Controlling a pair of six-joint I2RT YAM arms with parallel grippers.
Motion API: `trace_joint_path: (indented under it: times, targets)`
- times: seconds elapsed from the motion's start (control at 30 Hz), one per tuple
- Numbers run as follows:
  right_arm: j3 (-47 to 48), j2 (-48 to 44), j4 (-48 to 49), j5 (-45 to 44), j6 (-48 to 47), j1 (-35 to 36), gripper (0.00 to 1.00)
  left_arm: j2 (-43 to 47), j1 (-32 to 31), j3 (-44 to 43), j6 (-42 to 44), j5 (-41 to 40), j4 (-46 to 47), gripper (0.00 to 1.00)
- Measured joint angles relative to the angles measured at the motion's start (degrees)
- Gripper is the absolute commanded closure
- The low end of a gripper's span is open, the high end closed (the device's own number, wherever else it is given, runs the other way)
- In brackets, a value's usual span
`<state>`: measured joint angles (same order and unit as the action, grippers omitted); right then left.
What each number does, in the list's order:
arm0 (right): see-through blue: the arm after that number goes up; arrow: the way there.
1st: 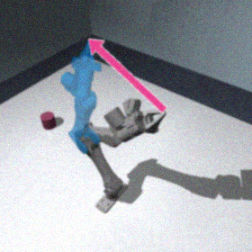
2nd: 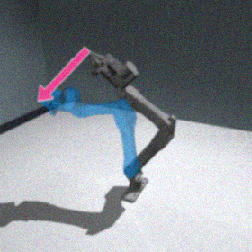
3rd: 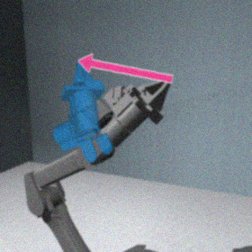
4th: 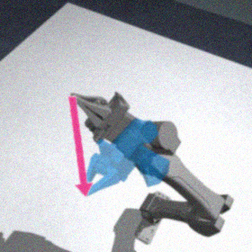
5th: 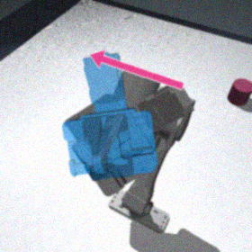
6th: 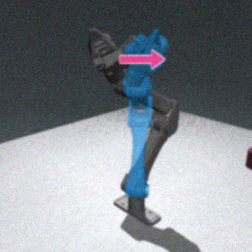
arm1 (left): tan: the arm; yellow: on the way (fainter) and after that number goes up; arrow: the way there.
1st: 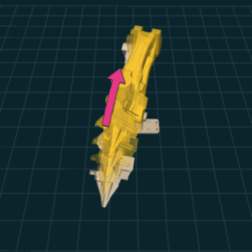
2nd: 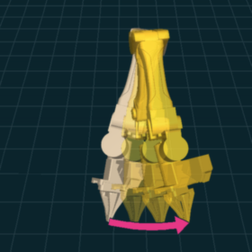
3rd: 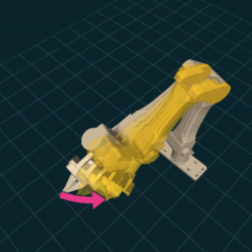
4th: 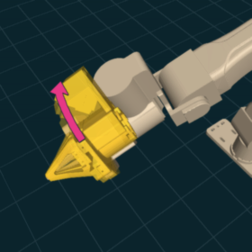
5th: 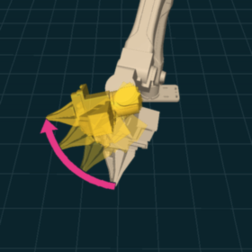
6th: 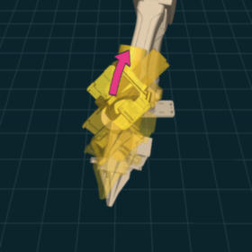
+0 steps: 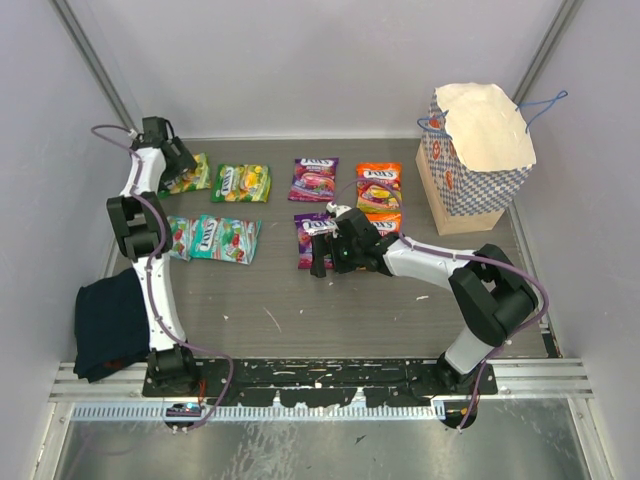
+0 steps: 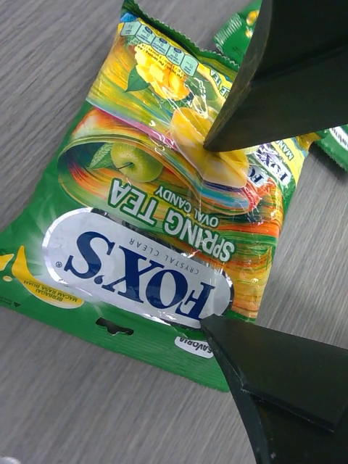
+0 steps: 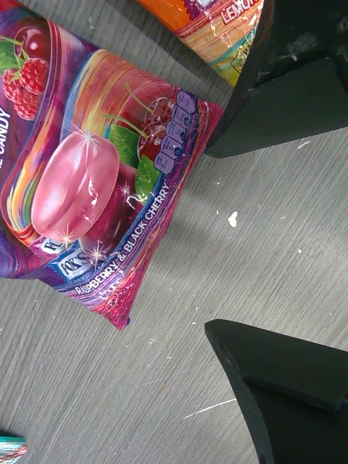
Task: Take the snacks out of the paper bag
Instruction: Adjust the snack at the center of the board.
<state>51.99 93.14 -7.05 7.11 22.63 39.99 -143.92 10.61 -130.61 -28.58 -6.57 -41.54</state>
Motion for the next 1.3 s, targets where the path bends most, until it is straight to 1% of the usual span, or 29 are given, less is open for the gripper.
trace_joint_path:
  times: [0.1,0.23,0.6,0.87,1.1,1.3]
  targets:
    - [0.00,0.00,-0.02,0.00,0.00,0.00,0.00,0.02,-0.07,0.61,4.90,-0.13,1.46,0.02]
    - [0.00,0.00,-0.07,0.02,0.00,0.00,0.00,0.17,0.26,1.46,11.30,2.56,3.74,0.02]
    - [0.00,0.00,-0.31,0.00,-0.04,0.00,0.00,0.20,0.66,0.79,25.90,6.84,3.56,0.02]
    - [0.00,0.00,-0.31,0.09,-0.02,0.00,0.00,1.18,0.37,2.32,36.02,7.45,4.28,0.02]
    - [0.00,0.00,-0.31,0.07,-0.04,0.00,0.00,6.38,-0.20,11.52,47.04,5.86,9.14,0.02]
    - [0.00,0.00,-0.31,0.09,-0.04,0.00,0.00,10.36,-0.22,19.12,54.80,6.49,14.58,0.02]
